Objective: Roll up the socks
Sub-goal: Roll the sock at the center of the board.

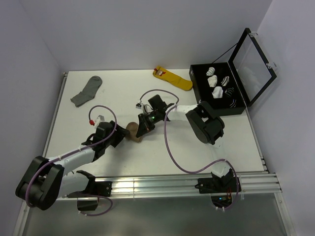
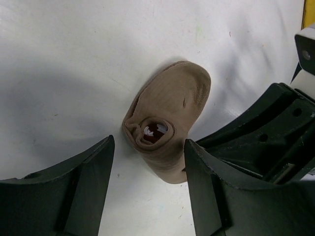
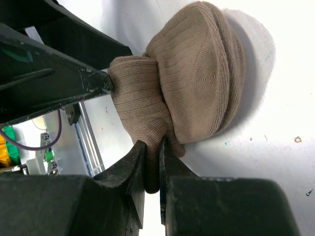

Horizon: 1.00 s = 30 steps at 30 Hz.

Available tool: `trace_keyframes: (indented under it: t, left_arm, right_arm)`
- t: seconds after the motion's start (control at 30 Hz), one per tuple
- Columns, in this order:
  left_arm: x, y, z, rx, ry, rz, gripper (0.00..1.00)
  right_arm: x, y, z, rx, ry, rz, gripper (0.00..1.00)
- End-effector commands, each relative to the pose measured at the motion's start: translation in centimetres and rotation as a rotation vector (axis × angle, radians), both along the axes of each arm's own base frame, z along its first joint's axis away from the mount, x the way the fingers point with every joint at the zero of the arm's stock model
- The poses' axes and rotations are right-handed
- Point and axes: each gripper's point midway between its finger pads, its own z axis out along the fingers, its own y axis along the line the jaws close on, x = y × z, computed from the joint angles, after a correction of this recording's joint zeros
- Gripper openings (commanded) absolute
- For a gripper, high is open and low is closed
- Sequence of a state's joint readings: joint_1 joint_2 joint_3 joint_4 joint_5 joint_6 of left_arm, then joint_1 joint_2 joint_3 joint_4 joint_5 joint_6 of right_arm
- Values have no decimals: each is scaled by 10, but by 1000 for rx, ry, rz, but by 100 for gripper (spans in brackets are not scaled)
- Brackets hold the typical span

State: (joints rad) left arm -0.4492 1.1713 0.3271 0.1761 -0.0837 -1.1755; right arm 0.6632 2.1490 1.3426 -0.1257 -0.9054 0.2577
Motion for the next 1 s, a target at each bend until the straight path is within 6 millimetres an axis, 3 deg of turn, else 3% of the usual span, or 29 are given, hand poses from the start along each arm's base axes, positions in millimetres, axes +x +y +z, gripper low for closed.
trace_keyframes:
  t: [0.0,0.13,0.37,0.53,0.77,0.97]
  left_arm:
    - [8,2,11,7,-42,27,64]
    - [11,1,15,7,-47,26,64]
    - [5,-2,-4,-21,9,32,63]
    - [8,-4,-4,1,4,10,63]
    - [12,-3,4,39,-22,-14,63]
    - [33,12,22,129,-94,-78,61]
  right_arm:
    - [2,-3,-7,-52,-22,6,0]
    - [6,-1,-4,-51,-36,18,0]
    - [7,2,-1,-61,-58,34,0]
    - [4,3,-3,-67,-67,54,0]
    - [2,8,-4,-76,-76,85,0]
    - [0,7,-6,-80,-88,98,0]
